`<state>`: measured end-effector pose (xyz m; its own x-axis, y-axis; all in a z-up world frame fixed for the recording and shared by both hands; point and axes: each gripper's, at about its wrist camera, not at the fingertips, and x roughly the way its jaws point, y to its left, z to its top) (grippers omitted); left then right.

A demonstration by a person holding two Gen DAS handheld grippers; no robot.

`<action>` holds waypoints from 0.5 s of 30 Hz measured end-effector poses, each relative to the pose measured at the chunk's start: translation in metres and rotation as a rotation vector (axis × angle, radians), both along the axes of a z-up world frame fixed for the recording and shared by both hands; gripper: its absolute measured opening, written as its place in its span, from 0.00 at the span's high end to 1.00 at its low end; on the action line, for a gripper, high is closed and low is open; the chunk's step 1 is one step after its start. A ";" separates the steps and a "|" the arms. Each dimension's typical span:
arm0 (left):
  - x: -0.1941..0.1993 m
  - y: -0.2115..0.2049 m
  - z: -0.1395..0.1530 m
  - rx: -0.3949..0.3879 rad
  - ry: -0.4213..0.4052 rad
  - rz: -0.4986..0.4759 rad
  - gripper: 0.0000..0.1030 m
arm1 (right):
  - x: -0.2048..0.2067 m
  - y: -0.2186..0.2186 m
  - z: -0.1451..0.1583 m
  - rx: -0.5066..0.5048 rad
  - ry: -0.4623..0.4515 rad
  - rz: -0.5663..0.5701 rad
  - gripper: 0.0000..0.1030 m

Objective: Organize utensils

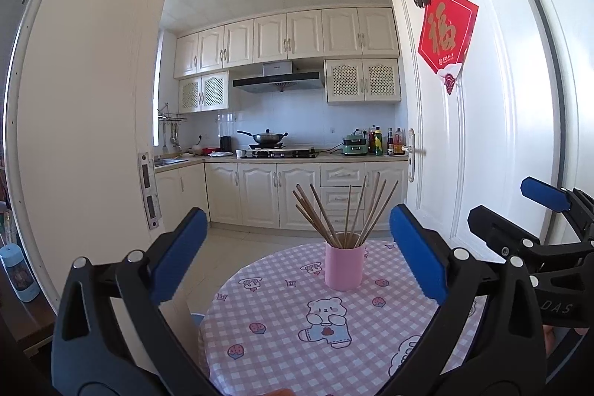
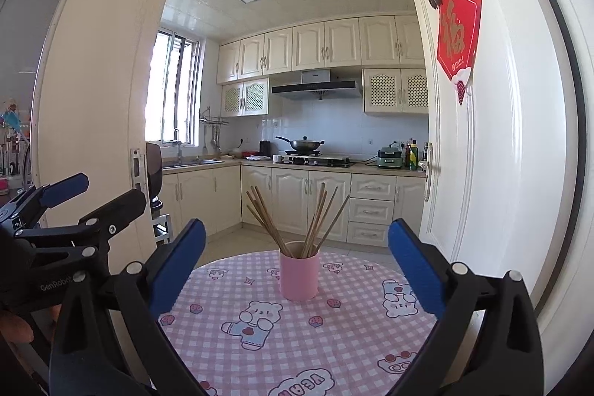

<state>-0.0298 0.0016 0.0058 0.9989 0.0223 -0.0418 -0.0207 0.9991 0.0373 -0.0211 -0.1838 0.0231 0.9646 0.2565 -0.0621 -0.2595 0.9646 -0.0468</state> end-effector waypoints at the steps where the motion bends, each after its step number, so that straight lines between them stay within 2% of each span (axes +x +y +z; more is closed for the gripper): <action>1: 0.000 0.000 0.000 0.001 -0.003 0.002 0.06 | -0.001 0.001 0.000 -0.004 -0.003 -0.003 0.08; 15: 0.001 0.000 0.000 0.002 0.005 0.000 0.06 | -0.002 0.002 -0.002 -0.014 -0.004 -0.009 0.08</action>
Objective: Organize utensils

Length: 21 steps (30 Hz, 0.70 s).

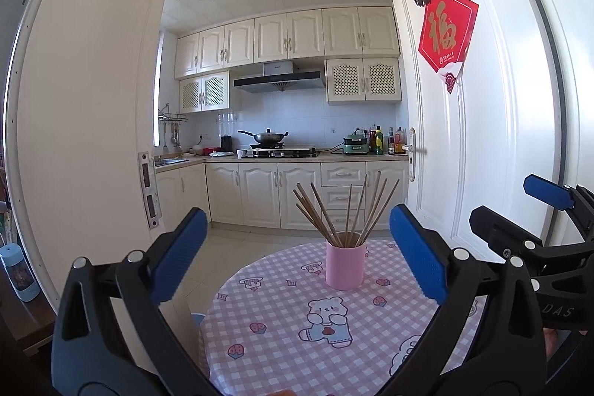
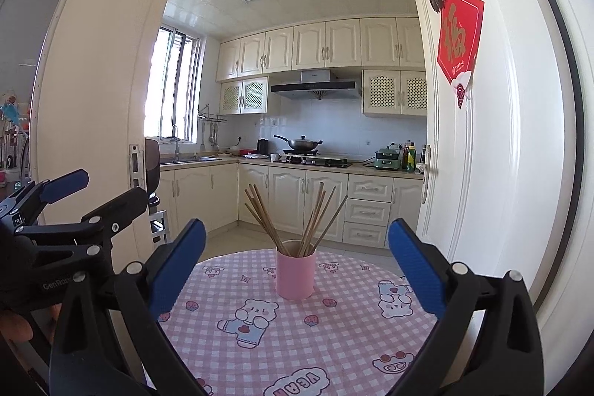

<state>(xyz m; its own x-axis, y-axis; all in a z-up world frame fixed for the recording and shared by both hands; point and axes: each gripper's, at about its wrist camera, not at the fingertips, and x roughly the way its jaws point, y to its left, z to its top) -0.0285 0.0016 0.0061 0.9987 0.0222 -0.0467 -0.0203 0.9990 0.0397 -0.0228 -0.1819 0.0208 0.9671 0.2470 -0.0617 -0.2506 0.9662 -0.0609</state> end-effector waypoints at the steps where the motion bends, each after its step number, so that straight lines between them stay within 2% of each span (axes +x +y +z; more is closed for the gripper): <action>1: 0.000 0.000 0.000 0.000 0.000 -0.001 0.06 | 0.000 0.000 0.000 0.000 0.000 0.000 0.08; 21: 0.001 0.000 -0.004 0.002 -0.007 -0.003 0.06 | -0.004 0.001 -0.001 -0.013 -0.013 -0.018 0.08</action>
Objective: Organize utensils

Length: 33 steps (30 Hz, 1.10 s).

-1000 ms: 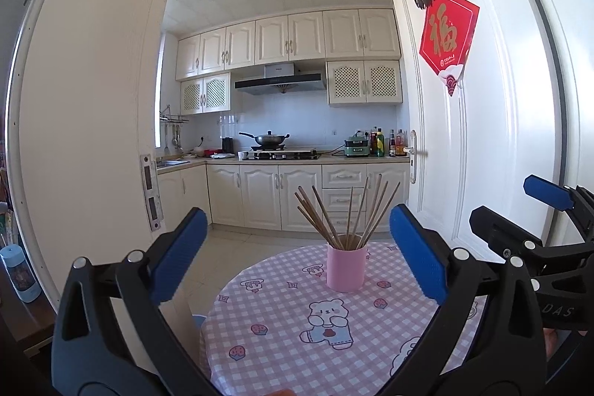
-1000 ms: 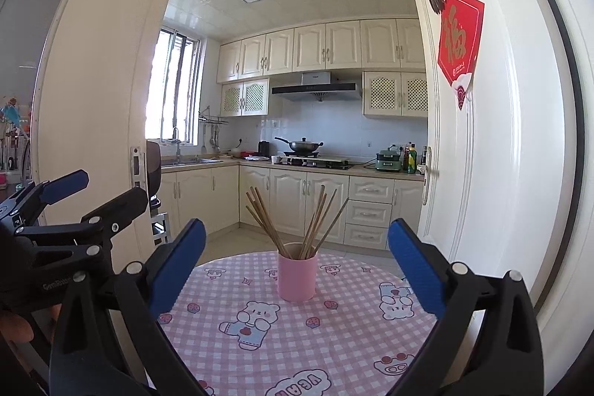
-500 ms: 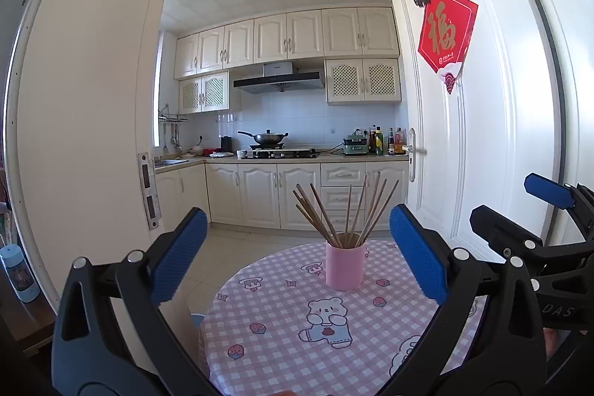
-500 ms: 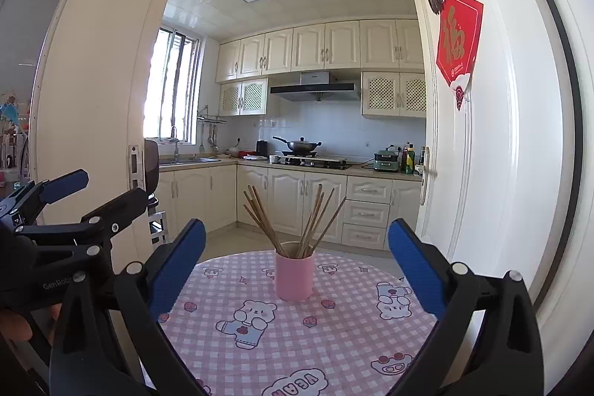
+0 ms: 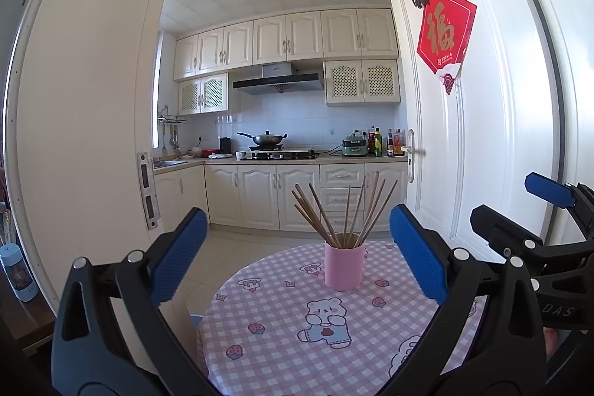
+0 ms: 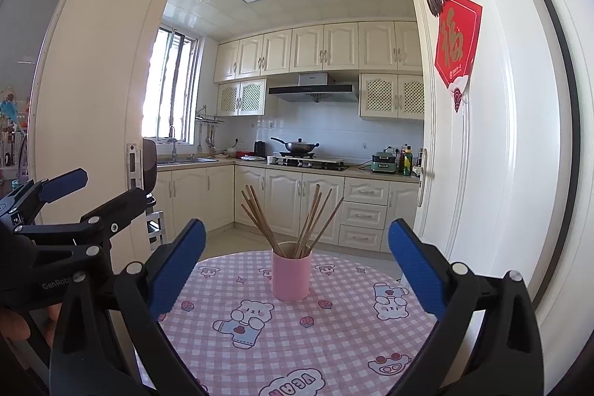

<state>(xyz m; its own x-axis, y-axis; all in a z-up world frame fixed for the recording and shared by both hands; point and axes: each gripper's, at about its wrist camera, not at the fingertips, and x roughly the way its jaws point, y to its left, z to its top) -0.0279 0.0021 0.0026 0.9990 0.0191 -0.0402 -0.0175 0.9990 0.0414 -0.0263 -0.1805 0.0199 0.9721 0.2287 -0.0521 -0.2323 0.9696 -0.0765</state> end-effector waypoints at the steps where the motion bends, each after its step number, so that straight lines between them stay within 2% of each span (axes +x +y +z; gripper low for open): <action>1: 0.000 0.000 -0.001 0.001 0.000 0.001 0.06 | 0.000 0.000 0.000 0.000 0.001 0.000 0.08; 33: 0.007 -0.001 -0.002 0.001 0.011 0.004 0.06 | 0.005 0.003 -0.003 0.005 0.009 0.003 0.08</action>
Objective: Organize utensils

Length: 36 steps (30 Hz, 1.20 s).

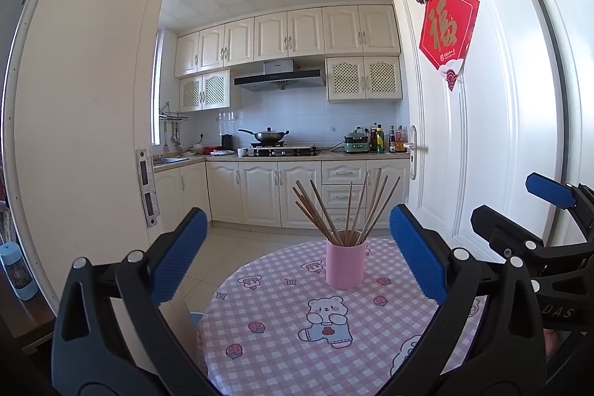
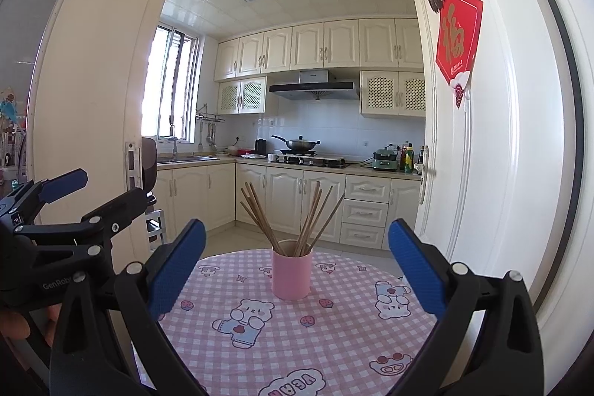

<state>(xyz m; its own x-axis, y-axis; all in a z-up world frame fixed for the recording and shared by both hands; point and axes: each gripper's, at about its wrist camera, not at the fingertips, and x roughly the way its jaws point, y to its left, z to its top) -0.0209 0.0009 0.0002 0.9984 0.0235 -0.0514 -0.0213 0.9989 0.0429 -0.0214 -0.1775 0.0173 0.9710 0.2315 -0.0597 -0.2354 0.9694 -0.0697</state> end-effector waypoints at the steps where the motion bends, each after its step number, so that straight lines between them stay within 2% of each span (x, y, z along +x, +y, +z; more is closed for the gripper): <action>1: 0.000 0.000 0.000 0.000 -0.001 -0.001 0.06 | 0.000 0.000 0.000 0.000 0.001 0.001 0.08; 36: 0.004 -0.002 -0.004 -0.006 0.001 0.018 0.06 | 0.004 0.003 -0.003 -0.006 0.013 0.004 0.08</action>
